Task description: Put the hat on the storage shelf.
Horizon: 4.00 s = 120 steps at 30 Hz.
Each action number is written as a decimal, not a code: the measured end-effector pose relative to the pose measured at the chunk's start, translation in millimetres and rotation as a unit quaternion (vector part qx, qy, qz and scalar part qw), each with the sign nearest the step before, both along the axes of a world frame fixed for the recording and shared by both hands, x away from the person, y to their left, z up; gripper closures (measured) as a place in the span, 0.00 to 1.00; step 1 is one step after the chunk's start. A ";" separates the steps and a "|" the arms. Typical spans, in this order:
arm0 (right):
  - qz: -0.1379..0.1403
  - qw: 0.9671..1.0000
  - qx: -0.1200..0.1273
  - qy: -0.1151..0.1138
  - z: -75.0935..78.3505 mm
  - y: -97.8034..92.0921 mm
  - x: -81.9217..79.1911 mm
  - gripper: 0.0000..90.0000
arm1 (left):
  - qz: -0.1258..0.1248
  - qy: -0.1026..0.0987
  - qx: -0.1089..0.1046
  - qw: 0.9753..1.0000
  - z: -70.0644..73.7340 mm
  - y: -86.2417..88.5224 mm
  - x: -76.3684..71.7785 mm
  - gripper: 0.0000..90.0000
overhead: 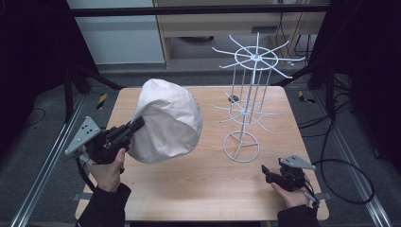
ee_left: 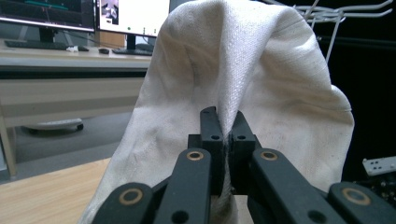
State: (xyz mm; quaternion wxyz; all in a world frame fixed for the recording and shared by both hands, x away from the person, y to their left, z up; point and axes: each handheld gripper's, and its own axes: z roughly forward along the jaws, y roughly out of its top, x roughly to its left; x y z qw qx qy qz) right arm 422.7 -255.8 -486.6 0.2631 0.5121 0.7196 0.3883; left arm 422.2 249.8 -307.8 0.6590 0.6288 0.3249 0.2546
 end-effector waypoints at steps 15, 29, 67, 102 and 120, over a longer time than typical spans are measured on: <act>0.000 1.000 0.002 0.003 -0.2 0.5 -0.1 0.30 | -0.014 -0.035 -0.044 0.998 15.9 -11.3 -6.2 0.97; 0.000 1.000 0.002 0.002 -0.2 0.3 0.1 0.30 | -0.015 -0.063 -0.093 0.994 43.0 -16.3 -4.4 0.97; 0.004 1.000 0.015 0.001 -0.4 -0.3 0.1 0.31 | -0.021 -0.094 -0.149 0.984 93.8 -60.1 23.8 0.97; 0.007 1.000 0.019 0.001 0.2 -0.2 -0.2 0.31 | -0.035 -0.043 -0.129 0.990 65.3 -96.5 54.5 0.97; 0.008 1.000 0.015 0.000 -0.2 0.0 0.1 0.31 | -0.030 -0.024 -0.075 0.996 39.4 -93.2 56.3 0.97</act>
